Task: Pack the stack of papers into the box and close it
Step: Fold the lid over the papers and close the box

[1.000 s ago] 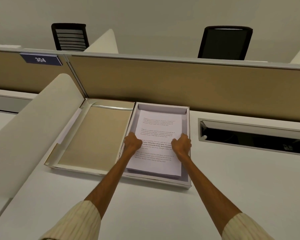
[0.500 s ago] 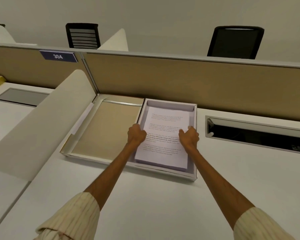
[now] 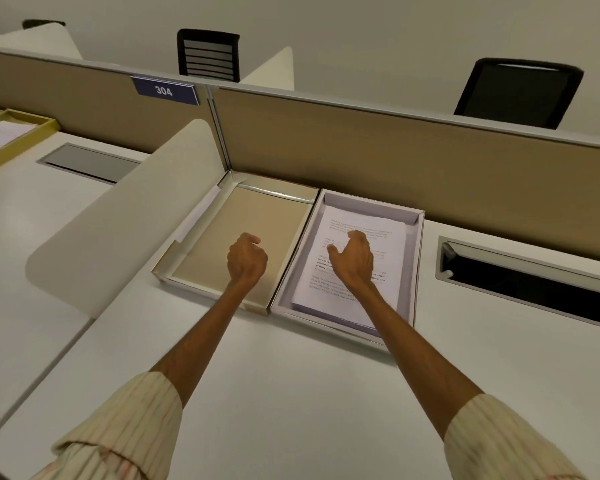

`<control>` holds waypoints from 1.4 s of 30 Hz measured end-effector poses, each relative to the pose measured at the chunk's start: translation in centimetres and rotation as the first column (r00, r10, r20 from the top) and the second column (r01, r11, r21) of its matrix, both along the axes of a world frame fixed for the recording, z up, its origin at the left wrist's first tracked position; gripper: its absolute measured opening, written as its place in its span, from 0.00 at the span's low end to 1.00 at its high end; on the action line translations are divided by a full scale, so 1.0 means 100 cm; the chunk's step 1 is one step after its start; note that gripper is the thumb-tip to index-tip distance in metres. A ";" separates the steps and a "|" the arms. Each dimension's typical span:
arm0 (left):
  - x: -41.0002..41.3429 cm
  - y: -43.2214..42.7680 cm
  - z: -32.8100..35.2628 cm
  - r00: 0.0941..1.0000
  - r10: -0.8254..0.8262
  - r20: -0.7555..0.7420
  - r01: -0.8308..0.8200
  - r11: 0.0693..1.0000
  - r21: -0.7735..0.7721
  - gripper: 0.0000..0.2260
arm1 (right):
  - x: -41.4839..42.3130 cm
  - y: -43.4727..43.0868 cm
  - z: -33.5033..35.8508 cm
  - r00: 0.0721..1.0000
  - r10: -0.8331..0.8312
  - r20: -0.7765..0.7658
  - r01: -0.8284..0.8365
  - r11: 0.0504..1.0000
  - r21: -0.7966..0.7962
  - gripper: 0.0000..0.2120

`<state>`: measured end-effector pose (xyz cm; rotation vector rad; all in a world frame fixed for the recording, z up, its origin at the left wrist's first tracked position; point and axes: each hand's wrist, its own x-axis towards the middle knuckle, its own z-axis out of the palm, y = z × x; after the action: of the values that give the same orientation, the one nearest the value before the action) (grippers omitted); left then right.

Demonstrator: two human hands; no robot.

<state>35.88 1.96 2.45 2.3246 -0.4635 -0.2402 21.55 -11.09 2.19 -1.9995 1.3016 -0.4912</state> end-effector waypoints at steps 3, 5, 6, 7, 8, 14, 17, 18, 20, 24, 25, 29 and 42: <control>0.015 0.021 -0.010 0.992 0.045 0.116 -0.060 0.989 0.133 0.17 | 0.023 0.019 0.000 0.996 0.092 0.000 -0.092 0.996 0.016 0.28; 0.023 0.035 -0.018 0.982 0.106 0.159 -0.144 0.957 0.253 0.23 | 0.038 0.032 -0.001 0.984 0.178 -0.010 -0.178 0.984 0.029 0.29; 0.027 0.041 -0.021 0.977 0.131 0.168 -0.179 0.932 0.315 0.27 | 0.045 0.038 -0.003 0.975 0.223 -0.009 -0.223 0.974 0.039 0.30; 0.029 0.046 -0.024 0.973 0.155 0.169 -0.208 0.907 0.366 0.31 | 0.049 0.044 -0.004 0.965 0.264 -0.006 -0.263 0.963 0.050 0.30; 0.032 0.050 -0.027 0.970 0.184 0.156 -0.233 0.885 0.404 0.35 | 0.053 0.049 -0.006 0.952 0.305 -0.003 -0.304 0.951 0.059 0.31; 0.040 0.062 -0.047 0.930 0.367 -0.004 -0.332 0.845 0.420 0.50 | 0.068 0.072 -0.026 0.836 0.547 -0.036 -0.542 0.834 0.101 0.35; 0.044 0.064 -0.049 0.910 0.414 -0.026 -0.376 0.849 0.372 0.48 | 0.067 0.080 -0.036 0.739 0.657 -0.145 -0.649 0.753 0.105 0.38; 0.044 0.063 -0.047 0.907 0.422 -0.022 -0.386 0.849 0.362 0.47 | 0.067 0.082 -0.038 0.701 0.687 -0.192 -0.683 0.724 0.095 0.39; 0.043 0.059 -0.047 0.898 0.440 -0.018 -0.408 0.846 0.342 0.47 | 0.064 0.088 -0.041 0.630 0.730 -0.264 -0.741 0.667 0.075 0.39; 0.047 0.063 -0.050 0.821 0.557 -0.124 -0.520 0.820 0.239 0.45 | 0.060 0.096 -0.049 0.598 0.741 -0.305 -0.782 0.623 -0.017 0.23; 0.048 0.066 -0.052 0.824 0.550 -0.135 -0.518 0.828 0.216 0.44 | 0.059 0.098 -0.052 0.616 0.728 -0.301 -0.772 0.633 -0.051 0.18; 0.046 0.076 -0.060 0.827 0.525 -0.199 -0.532 0.846 0.023 0.39 | 0.054 0.101 -0.056 0.653 0.691 -0.310 -0.744 0.662 -0.090 0.11; 0.027 0.078 -0.055 0.847 0.473 -0.241 -0.528 0.799 -0.287 0.42 | 0.059 0.102 -0.056 0.667 0.680 -0.305 -0.725 0.686 -0.057 0.10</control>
<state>38.58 9.78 -3.06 1.9731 0.1945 -0.0722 27.43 -0.90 -3.46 -2.5769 0.5074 0.0510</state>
